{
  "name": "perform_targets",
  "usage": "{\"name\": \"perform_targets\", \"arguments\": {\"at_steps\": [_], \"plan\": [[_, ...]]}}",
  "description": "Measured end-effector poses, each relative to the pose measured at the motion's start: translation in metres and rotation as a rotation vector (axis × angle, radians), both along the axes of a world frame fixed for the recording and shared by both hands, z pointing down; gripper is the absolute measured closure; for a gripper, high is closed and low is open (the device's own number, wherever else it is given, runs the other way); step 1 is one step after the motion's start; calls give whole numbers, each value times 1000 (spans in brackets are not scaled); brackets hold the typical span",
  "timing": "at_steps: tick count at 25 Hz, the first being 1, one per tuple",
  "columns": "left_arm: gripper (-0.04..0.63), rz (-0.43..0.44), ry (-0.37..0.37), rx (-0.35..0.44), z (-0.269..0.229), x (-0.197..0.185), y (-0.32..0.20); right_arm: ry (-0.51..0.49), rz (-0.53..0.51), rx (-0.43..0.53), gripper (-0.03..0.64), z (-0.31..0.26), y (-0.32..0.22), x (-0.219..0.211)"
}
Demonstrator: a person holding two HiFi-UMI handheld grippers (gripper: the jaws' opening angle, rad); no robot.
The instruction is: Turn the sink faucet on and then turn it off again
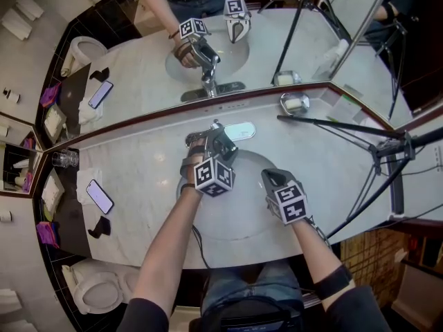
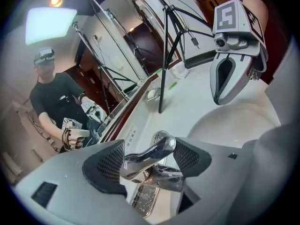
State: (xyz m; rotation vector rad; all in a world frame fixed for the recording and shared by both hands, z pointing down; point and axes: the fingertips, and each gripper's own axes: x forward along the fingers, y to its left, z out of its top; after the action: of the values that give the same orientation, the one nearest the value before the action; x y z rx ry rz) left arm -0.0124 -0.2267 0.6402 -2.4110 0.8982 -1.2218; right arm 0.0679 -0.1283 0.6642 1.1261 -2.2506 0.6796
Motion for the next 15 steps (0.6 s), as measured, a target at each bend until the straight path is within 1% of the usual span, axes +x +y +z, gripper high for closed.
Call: {"name": "perform_targets", "arguments": {"at_steps": [3, 6, 10, 13, 15], "plan": [[280, 5, 16, 18, -3, 1, -2, 1, 2, -5, 597, 2, 0, 2], [298, -10, 32, 41, -11, 0, -5, 0, 0, -10, 597, 4, 0, 2], [309, -17, 41, 44, -12, 1, -5, 2, -1, -9, 597, 4, 0, 1], [351, -52, 86, 43, -21, -1, -11, 1, -5, -8, 597, 3, -1, 0], [360, -73, 111, 41, -29, -4, -20, 1, -6, -4, 597, 2, -3, -1]]}}
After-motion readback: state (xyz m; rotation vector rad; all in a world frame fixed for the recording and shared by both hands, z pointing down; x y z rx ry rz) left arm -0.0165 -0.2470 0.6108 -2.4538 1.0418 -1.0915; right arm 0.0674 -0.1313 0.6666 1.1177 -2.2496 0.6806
